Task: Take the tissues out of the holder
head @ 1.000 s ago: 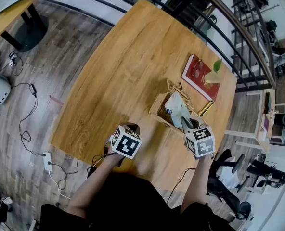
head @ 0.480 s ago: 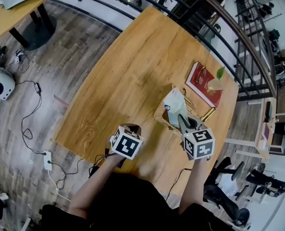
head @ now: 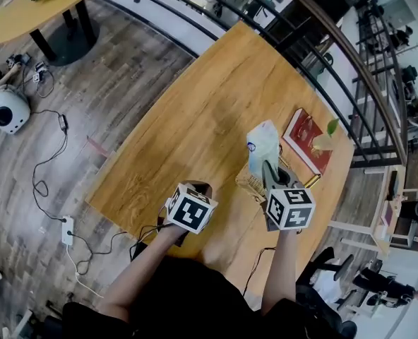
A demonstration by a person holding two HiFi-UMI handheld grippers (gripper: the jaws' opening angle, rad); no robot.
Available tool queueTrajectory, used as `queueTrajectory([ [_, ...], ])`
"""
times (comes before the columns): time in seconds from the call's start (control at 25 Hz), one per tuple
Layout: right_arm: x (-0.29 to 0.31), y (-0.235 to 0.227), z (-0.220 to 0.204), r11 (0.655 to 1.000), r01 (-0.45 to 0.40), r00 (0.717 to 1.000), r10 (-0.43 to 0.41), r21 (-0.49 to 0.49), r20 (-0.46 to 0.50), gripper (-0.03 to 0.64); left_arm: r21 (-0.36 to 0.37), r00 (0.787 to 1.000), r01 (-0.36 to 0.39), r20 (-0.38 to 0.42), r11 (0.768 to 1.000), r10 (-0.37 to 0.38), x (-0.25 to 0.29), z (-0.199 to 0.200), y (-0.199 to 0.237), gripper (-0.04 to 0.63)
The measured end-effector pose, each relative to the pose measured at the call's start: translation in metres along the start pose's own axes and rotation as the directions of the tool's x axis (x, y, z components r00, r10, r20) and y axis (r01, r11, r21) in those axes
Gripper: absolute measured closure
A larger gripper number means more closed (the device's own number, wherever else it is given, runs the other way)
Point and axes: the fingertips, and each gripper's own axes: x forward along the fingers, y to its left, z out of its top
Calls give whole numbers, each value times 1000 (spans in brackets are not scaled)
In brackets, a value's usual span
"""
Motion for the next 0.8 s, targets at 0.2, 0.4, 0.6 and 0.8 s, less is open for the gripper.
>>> queueTrajectory([
  [0.2, 24, 5, 11, 1000, 5, 1000, -5, 15, -25, 603, -14, 1000, -14, 19, 1000, 15, -4, 9, 16, 595],
  [0.4, 52, 5, 19, 999, -6, 999, 9, 49, -53, 603, -27, 1000, -19, 6, 999, 19, 0, 13, 32, 595],
  [0.6, 75, -1, 14, 995, 12, 994, -1, 97, -112, 603, -40, 1000, -23, 2, 999, 23, 10, 17, 41, 595],
  [0.8, 95, -13, 10, 988, 20, 987, 5, 153, -159, 603, -26, 999, -33, 0, 999, 33, 20, 30, 51, 595],
])
